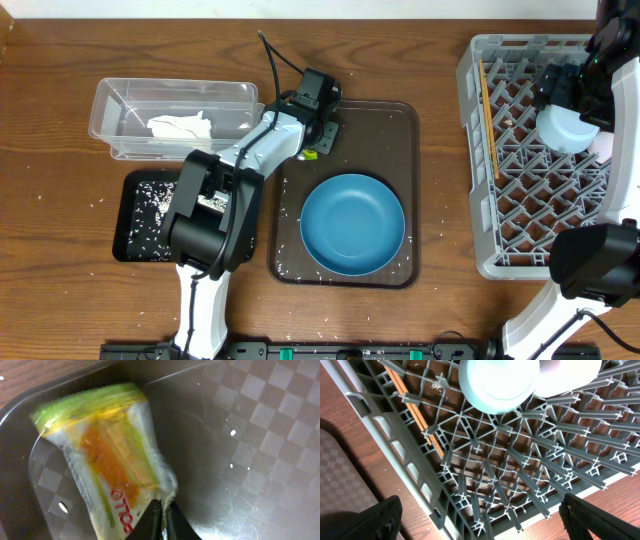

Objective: Sort waste into correct bins and load items into the dishwasher rack
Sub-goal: 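Carry the yellow wrapper into the clear container and release it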

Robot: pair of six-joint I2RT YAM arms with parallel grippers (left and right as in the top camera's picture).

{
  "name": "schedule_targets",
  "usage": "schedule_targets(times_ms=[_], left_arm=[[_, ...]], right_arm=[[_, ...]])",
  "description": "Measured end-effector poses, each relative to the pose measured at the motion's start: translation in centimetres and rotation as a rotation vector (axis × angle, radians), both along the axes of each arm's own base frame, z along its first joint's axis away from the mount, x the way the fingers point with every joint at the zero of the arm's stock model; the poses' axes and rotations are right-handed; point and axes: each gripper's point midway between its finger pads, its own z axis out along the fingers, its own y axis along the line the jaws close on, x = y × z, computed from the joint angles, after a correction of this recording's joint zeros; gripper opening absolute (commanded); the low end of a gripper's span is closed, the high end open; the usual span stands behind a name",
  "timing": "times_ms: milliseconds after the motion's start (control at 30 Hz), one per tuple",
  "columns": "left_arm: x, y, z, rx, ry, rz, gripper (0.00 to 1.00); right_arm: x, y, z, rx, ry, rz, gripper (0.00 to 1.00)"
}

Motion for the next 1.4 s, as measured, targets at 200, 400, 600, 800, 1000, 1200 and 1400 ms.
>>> schedule_targets(times_ms=[200, 400, 600, 800, 1000, 1200, 1400], left_arm=[[0.7, -0.3, 5.6, -0.047, -0.103, 0.005, 0.06], [2.2, 2.6, 18.3, -0.152, -0.371, 0.193, 0.06], [2.0, 12.5, 22.7, -0.252, -0.417, 0.683, 0.06], [1.5, 20.1, 20.5, -0.312, -0.349, 1.063, 0.07], [1.9, 23.2, 18.6, -0.353, -0.325, 1.224, 0.36], [2.0, 24.3, 18.0, -0.369, -0.318, 1.28, 0.6], [1.6, 24.4, 17.7, -0.359, -0.302, 1.289, 0.61]], right_arm=[[0.0, 0.0, 0.0, 0.0, 0.0, 0.0, 0.99], [0.0, 0.0, 0.0, 0.0, 0.0, 0.0, 0.99], [0.0, 0.0, 0.0, 0.0, 0.0, 0.0, 0.99], [0.0, 0.0, 0.0, 0.0, 0.0, 0.0, 0.99], [0.0, 0.0, 0.0, 0.0, 0.0, 0.0, 0.99], [0.0, 0.0, 0.0, 0.0, 0.0, 0.0, 0.99], [0.0, 0.0, 0.0, 0.0, 0.0, 0.0, 0.99]])
